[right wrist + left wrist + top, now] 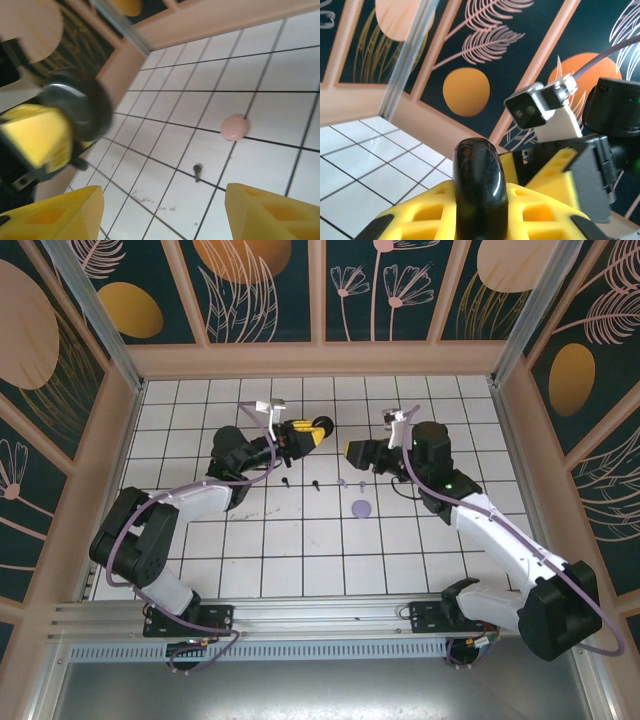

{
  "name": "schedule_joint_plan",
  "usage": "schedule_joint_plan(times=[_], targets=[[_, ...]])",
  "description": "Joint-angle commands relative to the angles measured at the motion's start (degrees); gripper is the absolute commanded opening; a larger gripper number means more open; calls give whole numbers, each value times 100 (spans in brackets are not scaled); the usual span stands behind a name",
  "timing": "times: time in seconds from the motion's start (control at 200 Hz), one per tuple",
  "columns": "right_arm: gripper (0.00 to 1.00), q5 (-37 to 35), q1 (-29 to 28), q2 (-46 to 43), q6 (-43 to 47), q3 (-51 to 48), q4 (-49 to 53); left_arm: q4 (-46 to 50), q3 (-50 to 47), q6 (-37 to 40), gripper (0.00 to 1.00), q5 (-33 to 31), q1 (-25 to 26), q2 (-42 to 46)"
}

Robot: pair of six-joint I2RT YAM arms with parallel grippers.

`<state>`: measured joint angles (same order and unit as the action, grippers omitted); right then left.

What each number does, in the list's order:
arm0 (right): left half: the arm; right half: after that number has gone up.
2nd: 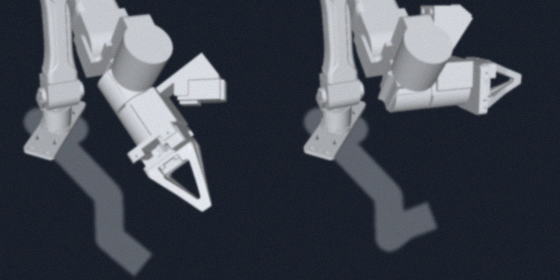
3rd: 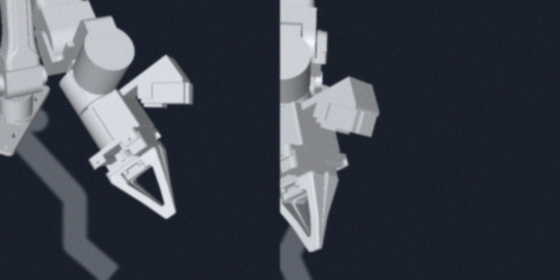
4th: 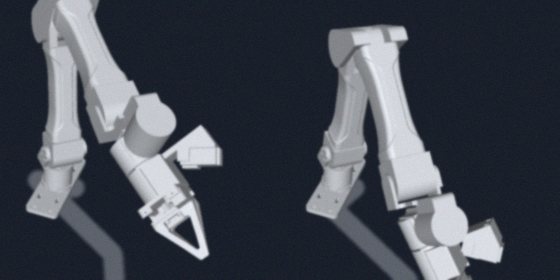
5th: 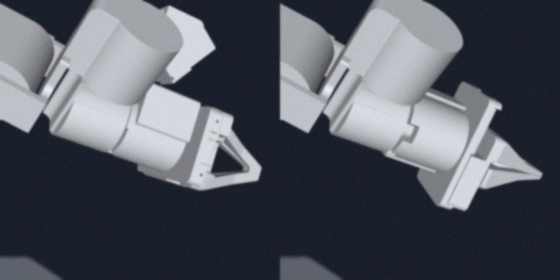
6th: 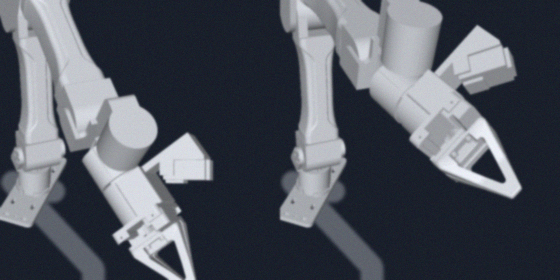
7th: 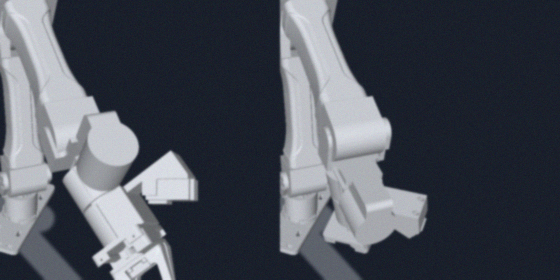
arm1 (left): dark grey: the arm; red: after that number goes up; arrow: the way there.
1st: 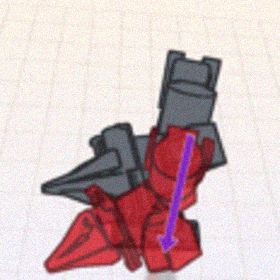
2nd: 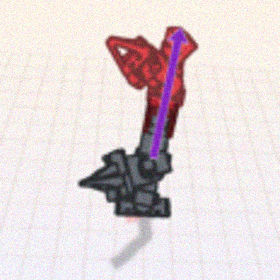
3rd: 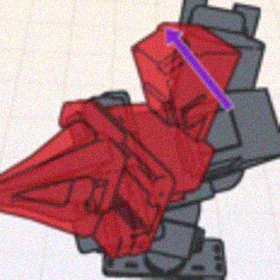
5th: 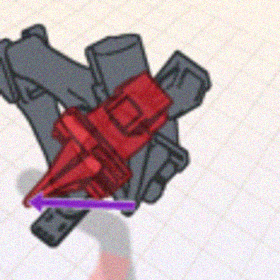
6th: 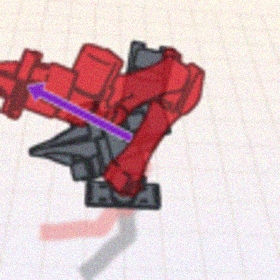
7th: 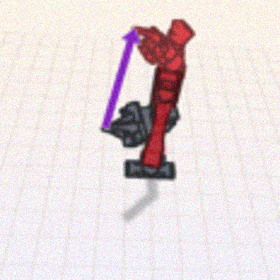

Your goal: Insert the wireless bluetooth earbuds into the charging case

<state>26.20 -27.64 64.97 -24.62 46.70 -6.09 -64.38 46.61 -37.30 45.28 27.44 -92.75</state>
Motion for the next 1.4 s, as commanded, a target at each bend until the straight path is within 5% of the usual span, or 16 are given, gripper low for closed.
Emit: schedule_joint_plan(times=[0.0, 0.571, 0.911, 1.396], targets=[[65, 628, -6, -193, 467, -47, -653, 531, 224, 294, 0, 499, 24, 131], [59, 442, -207, 602, 561, 587, -801, 611, 344, 232, 0, 910, 24, 116], [50, 202, 394, 821, 370, 296, -832, 475, 221, 136, 0, 1141, 25, 369], [54, 1103, 167, 41, 340, 543, -672, 650, 250, 283, 0, 1141, 24, 348]])
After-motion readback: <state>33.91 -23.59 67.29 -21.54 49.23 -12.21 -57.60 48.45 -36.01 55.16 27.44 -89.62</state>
